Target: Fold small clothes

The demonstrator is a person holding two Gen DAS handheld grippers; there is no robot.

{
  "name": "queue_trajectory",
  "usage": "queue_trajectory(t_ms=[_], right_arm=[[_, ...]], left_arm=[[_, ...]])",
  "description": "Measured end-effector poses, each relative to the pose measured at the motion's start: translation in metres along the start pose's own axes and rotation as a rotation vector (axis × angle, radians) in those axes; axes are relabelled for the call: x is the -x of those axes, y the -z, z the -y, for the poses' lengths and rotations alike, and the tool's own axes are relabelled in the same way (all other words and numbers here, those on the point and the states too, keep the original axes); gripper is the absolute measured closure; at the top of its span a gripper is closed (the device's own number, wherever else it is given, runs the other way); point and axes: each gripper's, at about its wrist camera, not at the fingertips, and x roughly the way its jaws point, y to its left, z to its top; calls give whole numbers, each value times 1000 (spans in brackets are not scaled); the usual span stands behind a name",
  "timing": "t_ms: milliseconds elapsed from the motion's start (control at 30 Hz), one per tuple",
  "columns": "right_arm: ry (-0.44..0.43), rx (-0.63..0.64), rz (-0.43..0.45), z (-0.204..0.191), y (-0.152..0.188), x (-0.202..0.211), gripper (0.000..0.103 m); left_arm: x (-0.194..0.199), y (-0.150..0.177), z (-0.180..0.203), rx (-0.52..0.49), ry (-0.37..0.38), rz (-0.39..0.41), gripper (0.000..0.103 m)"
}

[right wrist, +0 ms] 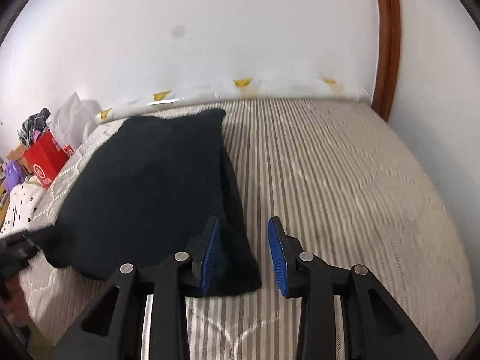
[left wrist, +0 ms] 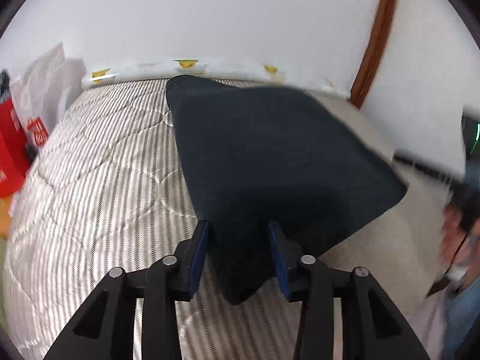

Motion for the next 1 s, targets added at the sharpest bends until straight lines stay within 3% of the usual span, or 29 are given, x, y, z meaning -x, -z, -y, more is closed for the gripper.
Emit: queue_trajectory(t_ms=[133, 267, 433, 600, 800, 833, 867, 1000], right_arm=[[-38, 11, -21, -4, -40, -17, 63], [-99, 16, -50, -10, -78, -46, 54], [-173, -6, -115, -11, -121, -94, 49], [-201, -84, -170, -2, -139, -143, 48], [-320, -198, -257, 5, -147, -196, 49], [-324, -206, -273, 4, -149, -204, 62], [-329, -195, -274, 1, -151, -205, 89], [-373, -38, -105, -10, -172, -176, 94]], left_arm=[[6, -10, -14, 41, 50, -14, 63], [16, -28, -22, 17, 4, 38, 64], [7, -52, -36, 33, 3, 61, 64], [-8, -69, -48, 62, 31, 75, 64], [-32, -75, -45, 42, 135, 53, 64], [-35, -74, -42, 24, 132, 42, 64], [-38, -73, -39, 10, 123, 35, 64], [-40, -68, -36, -5, 120, 30, 65]])
